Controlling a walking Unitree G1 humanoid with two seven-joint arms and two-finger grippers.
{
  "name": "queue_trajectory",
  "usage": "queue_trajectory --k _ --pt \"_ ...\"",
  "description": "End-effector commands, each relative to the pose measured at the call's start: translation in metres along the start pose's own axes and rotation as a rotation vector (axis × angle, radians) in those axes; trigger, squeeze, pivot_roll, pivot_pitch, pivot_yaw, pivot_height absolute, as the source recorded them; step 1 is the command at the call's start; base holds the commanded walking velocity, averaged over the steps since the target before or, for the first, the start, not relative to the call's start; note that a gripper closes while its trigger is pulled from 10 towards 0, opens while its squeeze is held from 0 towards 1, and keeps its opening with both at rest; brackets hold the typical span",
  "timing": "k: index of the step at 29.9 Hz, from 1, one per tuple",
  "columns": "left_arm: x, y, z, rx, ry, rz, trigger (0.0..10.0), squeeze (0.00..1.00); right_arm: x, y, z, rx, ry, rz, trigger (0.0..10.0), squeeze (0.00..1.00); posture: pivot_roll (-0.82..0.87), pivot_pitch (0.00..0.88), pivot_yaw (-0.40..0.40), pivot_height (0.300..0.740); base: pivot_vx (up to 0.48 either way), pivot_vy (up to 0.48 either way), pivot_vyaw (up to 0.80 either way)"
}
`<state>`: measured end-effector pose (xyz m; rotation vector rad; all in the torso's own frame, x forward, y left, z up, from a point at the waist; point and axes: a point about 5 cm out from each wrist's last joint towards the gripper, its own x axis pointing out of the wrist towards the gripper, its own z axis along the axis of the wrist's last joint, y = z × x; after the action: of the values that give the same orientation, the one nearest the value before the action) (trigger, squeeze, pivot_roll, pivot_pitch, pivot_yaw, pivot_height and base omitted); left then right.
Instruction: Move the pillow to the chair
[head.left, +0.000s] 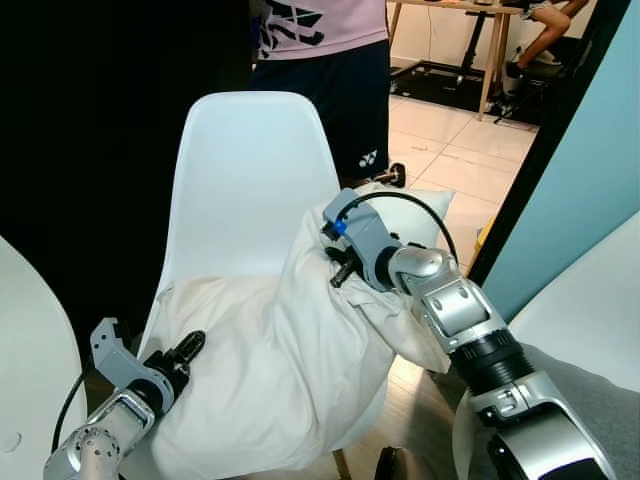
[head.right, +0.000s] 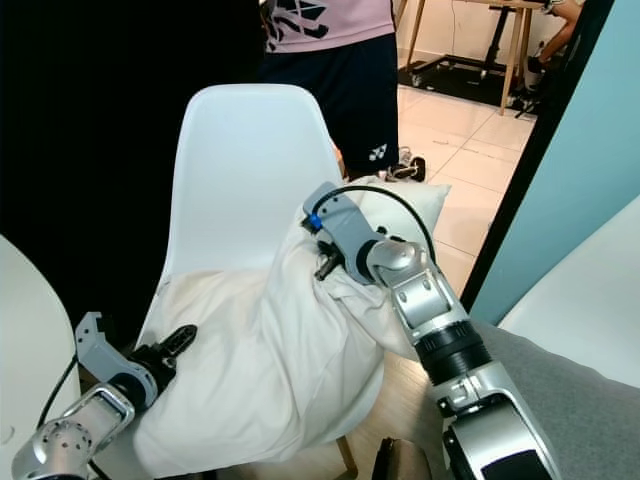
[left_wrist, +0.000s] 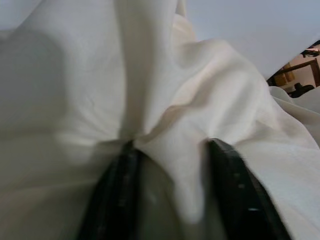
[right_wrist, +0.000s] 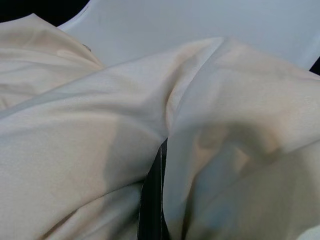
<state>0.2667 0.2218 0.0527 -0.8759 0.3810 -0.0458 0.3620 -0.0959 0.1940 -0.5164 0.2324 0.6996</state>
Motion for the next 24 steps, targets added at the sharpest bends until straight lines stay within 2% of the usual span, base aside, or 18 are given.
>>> queue_trajectory --k 1,6,11,13,15,16,18,19,20,21,22,24 --pt "0.008 -0.008 -0.016 -0.004 0.109 -0.044 0.0 0.00 0.004 0.012 -0.006 0.027 0.023 0.053 10.0 0.00 0.06 0.000 -0.055 0.409 0.000 0.000 0.00" --pt "0.008 -0.007 -0.020 -0.010 0.141 -0.038 0.0 0.00 0.003 0.010 -0.002 0.031 0.013 0.046 10.0 0.00 0.06 0.000 -0.054 0.399 0.000 0.000 0.00" --pt "0.007 -0.010 -0.007 0.003 0.080 -0.035 0.0 0.00 0.003 0.010 0.002 0.051 -0.011 0.042 10.0 0.00 0.07 0.000 -0.054 0.379 0.000 0.000 0.00" --pt "0.007 -0.018 0.009 0.035 -0.001 -0.058 0.0 0.00 0.004 0.012 0.005 0.070 -0.032 0.044 10.0 0.00 0.07 0.000 -0.052 0.369 0.000 0.000 0.00" --pt "0.006 -0.030 0.028 0.078 -0.098 -0.096 0.0 0.00 0.005 0.013 0.011 0.109 -0.072 0.050 10.0 0.00 0.07 0.000 -0.050 0.359 0.000 0.000 0.00" --pt "0.002 -0.049 0.049 0.114 -0.200 -0.156 0.0 0.00 0.005 0.013 0.016 0.149 -0.119 0.049 10.0 0.00 0.08 0.000 -0.048 0.354 0.000 0.000 0.00" --pt "0.002 -0.049 0.049 0.114 -0.200 -0.156 0.0 0.00 0.005 0.013 0.016 0.149 -0.119 0.049 10.0 0.00 0.08 0.000 -0.048 0.354 0.000 0.000 0.00" --pt "-0.002 -0.063 0.064 0.139 -0.271 -0.200 0.0 0.00 0.005 0.013 0.020 0.177 -0.151 0.048 10.0 0.00 0.08 0.000 -0.048 0.349 0.000 0.000 0.00" --pt "-0.002 -0.063 0.064 0.139 -0.271 -0.200 0.0 0.00 0.005 0.013 0.020 0.177 -0.151 0.048 10.0 0.00 0.08 0.000 -0.048 0.349 0.000 0.000 0.00" --pt "-0.011 -0.086 0.087 0.172 -0.384 -0.274 0.0 0.00 0.005 0.012 0.028 0.219 -0.217 0.050 10.0 0.00 0.09 0.000 -0.043 0.344 0.000 0.000 0.00" --pt "-0.011 -0.086 0.087 0.172 -0.384 -0.274 0.0 0.00 0.005 0.012 0.028 0.219 -0.217 0.050 10.0 0.00 0.09 0.000 -0.043 0.344 0.000 0.000 0.00" --pt "-0.033 -0.128 0.122 0.214 -0.561 -0.418 0.0 0.00 0.002 0.013 0.045 0.310 -0.351 0.070 10.0 0.00 0.09 0.000 -0.040 0.334 0.000 0.000 0.00"
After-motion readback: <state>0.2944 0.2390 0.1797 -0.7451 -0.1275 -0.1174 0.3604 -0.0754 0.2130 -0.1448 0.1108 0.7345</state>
